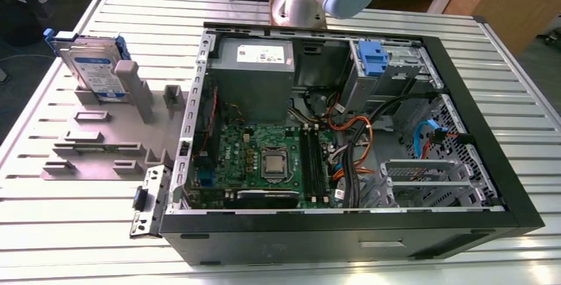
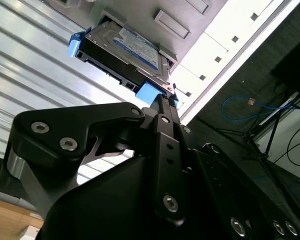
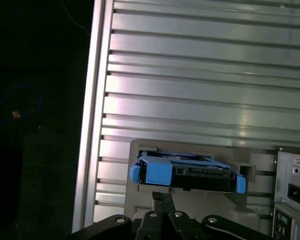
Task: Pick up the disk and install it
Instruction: 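Pick up the disk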
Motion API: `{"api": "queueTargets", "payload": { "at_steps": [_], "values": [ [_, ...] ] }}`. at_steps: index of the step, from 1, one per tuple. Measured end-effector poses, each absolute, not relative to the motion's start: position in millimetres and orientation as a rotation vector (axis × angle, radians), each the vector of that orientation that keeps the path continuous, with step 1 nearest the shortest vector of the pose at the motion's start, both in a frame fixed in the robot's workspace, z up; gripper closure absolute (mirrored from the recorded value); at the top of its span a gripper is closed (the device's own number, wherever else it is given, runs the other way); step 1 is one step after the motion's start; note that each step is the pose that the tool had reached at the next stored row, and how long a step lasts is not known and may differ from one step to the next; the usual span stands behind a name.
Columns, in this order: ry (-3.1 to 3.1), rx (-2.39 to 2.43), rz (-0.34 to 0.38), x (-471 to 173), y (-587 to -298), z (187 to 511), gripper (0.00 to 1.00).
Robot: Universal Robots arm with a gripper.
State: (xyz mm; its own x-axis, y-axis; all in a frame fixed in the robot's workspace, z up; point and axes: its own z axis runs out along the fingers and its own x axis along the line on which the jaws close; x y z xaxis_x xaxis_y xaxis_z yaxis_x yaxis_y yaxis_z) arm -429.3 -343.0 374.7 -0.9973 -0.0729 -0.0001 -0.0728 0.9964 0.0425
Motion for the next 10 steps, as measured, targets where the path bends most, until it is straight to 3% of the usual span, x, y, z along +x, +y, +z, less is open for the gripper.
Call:
{"api": "queueTargets", "payload": {
  "at_steps": [10],
  "values": [
    [-3.129, 0.233, -0.067, -429.3, -343.0, 374.7, 0.89]
  ]
}}
